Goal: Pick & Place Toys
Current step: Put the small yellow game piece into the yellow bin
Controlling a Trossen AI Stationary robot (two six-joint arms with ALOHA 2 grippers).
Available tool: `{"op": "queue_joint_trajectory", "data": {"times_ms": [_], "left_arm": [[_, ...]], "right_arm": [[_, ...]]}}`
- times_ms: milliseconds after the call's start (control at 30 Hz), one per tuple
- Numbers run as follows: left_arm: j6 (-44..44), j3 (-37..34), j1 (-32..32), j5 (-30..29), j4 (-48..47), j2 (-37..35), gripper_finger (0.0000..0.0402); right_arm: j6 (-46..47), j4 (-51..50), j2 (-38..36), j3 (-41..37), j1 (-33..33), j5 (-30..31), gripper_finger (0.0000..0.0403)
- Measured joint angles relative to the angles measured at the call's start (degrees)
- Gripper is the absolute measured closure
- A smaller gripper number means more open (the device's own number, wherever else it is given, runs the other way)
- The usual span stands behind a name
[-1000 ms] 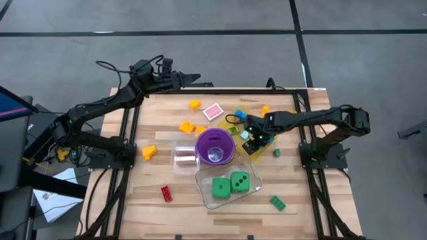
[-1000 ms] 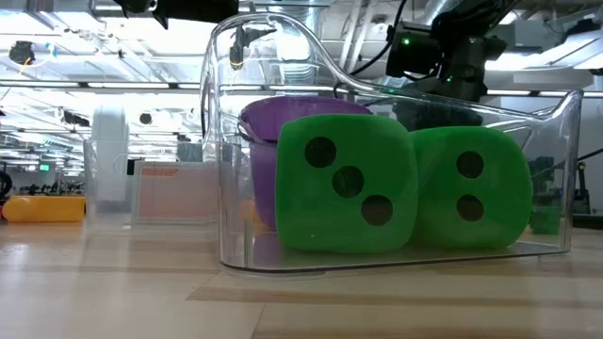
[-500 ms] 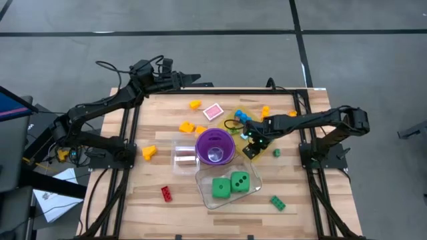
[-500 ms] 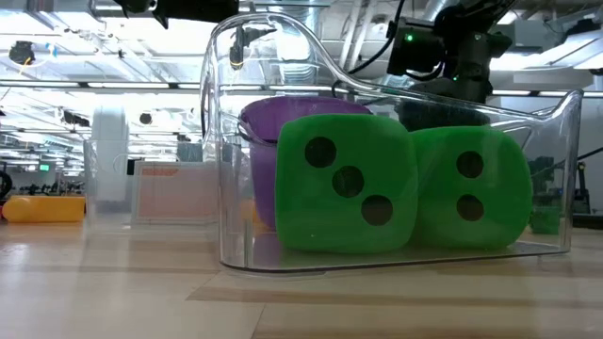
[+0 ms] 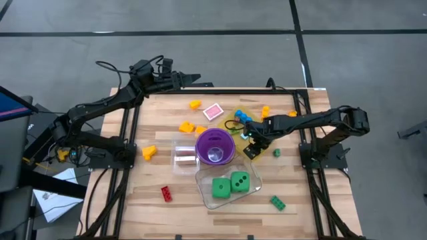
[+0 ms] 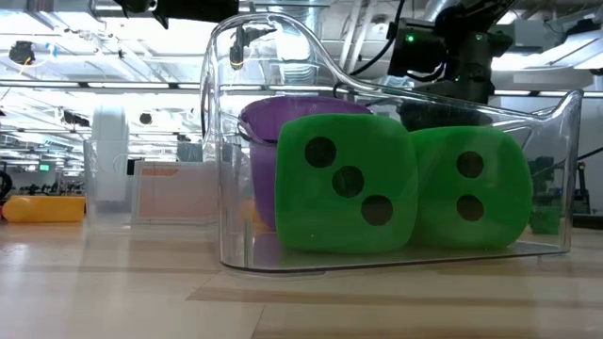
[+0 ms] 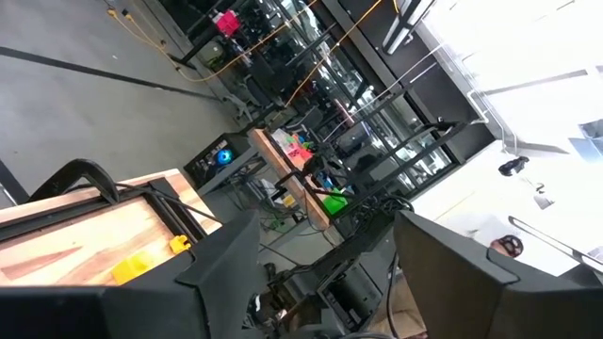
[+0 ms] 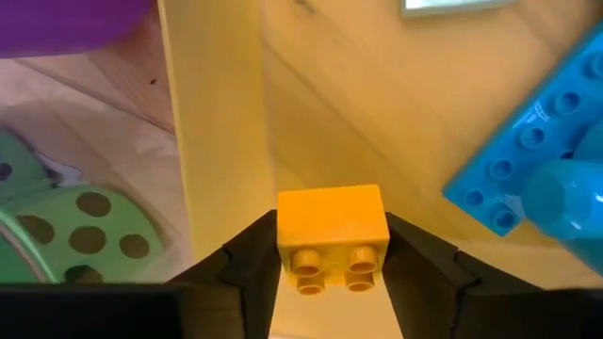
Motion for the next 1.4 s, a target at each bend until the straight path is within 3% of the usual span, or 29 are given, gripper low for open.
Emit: {"op": "queue_joint_trajectory", "data": {"times_ms": [467,867,1133,1400], "left_arm": [[-0.01,0.0,0.0,0.01,0.0,0.0,0.016],[0.31,0.0,0.0,0.02,0.0,0.0,0.016],[1.79,0.0,0.0,0.01,0.0,0.0,0.016],[2.82,0.0,0.34,-0.33,0.0,0.0,0.016]], "right_arm": [[0.33,-0.5,-0.13,0.0,-0.1,-0.3,0.0171],[0.15,0.84,-9.6,-0.01,-2.94,1.68,0.0168],[3.33,0.57,-20.43,0.0,-9.65,5.73,0.0168],[3.44,-1.81,-29.59,0.0,-20.68,7.57,0.0168]]}}
